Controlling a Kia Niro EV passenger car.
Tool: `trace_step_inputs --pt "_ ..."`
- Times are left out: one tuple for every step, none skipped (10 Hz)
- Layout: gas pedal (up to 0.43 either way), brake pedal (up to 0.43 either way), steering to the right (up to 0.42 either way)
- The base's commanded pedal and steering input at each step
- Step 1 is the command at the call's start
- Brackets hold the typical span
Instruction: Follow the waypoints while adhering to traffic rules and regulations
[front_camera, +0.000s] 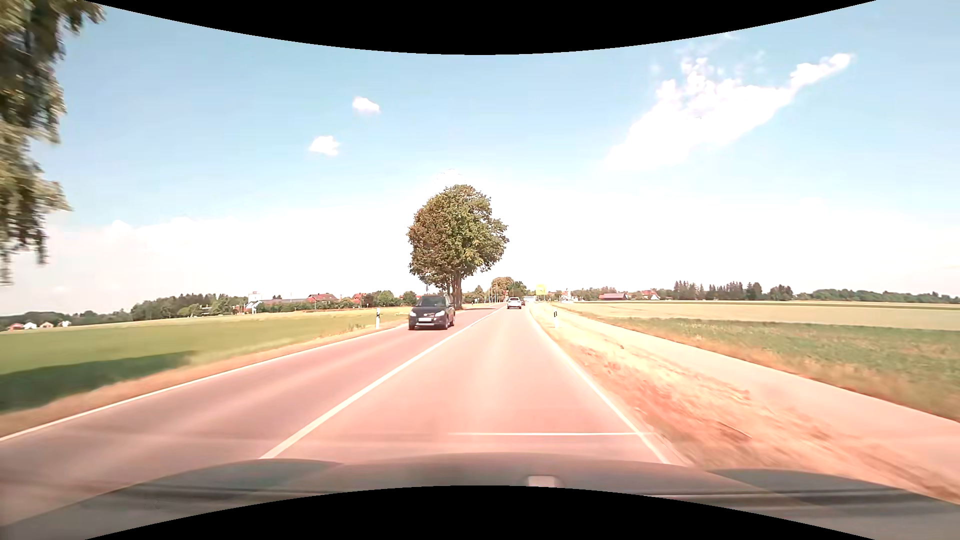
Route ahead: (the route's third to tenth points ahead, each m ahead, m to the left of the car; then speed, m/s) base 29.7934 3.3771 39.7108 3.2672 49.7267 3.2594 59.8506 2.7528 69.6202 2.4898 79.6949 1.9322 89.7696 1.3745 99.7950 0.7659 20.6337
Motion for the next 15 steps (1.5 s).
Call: trace_step_inputs --pt "0.177 0.000 0.005" --pt "0.177 0.000 0.005" --pt "0.177 0.000 0.005" --pt "0.177 0.000 0.005" --pt "0.177 0.000 0.005" --pt "0.177 0.000 0.005" --pt "0.177 0.000 0.004" --pt "0.177 0.000 0.004" --pt "0.177 0.000 0.004" --pt "0.177 0.000 0.004" --pt "0.177 0.000 0.004" --pt "0.177 0.000 0.004" --pt "0.177 0.000 0.004" --pt "0.189 0.000 0.003" --pt "0.189 0.000 0.002"
